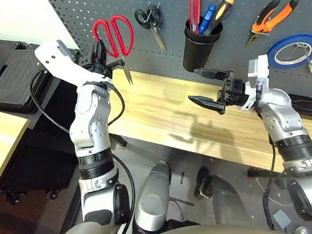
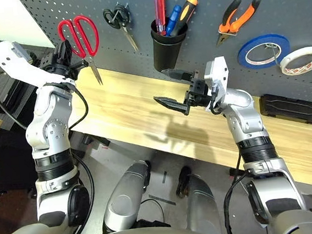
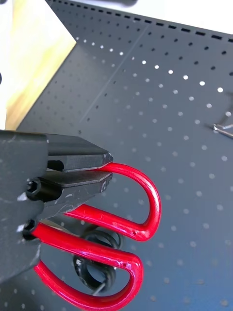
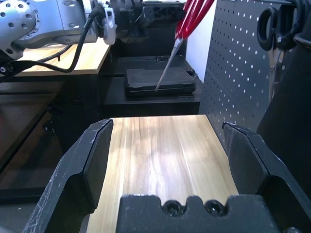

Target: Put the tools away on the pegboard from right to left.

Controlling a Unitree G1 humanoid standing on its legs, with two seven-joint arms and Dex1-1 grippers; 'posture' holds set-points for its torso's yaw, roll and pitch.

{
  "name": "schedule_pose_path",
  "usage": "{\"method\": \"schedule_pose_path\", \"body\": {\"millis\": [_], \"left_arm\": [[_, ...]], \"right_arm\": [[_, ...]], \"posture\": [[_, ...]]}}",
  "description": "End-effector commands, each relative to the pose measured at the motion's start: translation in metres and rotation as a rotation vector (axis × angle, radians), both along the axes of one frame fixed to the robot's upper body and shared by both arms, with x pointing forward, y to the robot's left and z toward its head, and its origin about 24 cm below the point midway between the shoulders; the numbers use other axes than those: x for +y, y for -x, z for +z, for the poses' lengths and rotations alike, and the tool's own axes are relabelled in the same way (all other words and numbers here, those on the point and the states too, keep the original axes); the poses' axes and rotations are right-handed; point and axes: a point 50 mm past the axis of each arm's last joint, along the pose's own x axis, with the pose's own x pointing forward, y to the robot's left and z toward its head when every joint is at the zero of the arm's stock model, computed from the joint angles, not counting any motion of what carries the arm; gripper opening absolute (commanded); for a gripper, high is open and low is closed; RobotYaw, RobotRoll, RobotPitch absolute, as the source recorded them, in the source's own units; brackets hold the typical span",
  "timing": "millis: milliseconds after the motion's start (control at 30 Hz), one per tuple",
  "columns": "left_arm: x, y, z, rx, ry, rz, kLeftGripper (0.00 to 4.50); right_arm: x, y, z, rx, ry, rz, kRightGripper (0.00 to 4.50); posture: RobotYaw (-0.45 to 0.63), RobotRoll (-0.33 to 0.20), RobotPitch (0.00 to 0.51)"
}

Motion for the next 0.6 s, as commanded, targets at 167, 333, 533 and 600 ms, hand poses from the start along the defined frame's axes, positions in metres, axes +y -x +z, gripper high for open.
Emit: {"method": "schedule_pose_path", "body": {"millis": [167,333,533,600], "left_arm": [[-0.015,-0.003,0.009,-0.045,0.006,-0.092,0.01],[-0.021,-0.002,0.011,-0.053,0.005,-0.128,0.01],[-0.022,-0.006,0.011,-0.046,0.004,-0.129,0.01],[-0.023,-0.007,0.011,-0.043,0.003,-0.131,0.01]], "right_arm": [[-0.014,0.007,-0.002,-0.006,0.003,-0.06,4.5],[-0.022,0.009,0.008,0.001,-0.074,-0.113,4.5],[-0.029,0.015,0.02,-0.01,-0.144,-0.127,4.5],[-0.03,0.017,0.021,-0.011,-0.155,-0.123,4.5]], "posture": [[0.35,0.0,0.217],[0.34,0.0,0.218],[0.33,0.0,0.216],[0.32,0.0,0.214]]}}
